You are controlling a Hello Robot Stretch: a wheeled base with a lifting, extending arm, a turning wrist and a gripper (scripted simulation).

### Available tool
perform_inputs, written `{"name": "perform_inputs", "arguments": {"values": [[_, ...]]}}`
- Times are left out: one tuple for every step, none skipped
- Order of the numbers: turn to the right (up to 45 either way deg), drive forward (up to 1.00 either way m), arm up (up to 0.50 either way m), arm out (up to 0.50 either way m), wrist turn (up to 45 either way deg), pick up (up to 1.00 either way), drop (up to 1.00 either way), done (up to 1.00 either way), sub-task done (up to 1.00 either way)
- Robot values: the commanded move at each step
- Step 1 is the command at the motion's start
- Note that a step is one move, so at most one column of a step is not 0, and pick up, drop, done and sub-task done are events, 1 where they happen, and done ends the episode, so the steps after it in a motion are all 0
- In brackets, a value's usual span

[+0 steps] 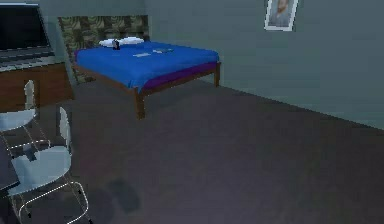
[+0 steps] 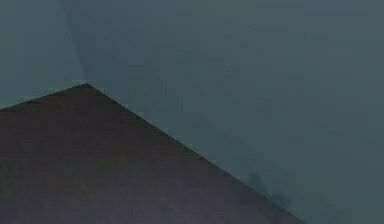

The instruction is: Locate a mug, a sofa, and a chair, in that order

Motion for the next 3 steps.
{"name": "perform_inputs", "arguments": {"values": [[-6.0,0.00,0.00,0.00,0.0,0.00,0.00,0.00,0.00],[0.0,1.00,0.00,0.00,0.0,0.00,0.00,0.00,0.00],[-9.0,0.00,0.00,0.00,0.0,0.00,0.00,0.00,0.00]]}}
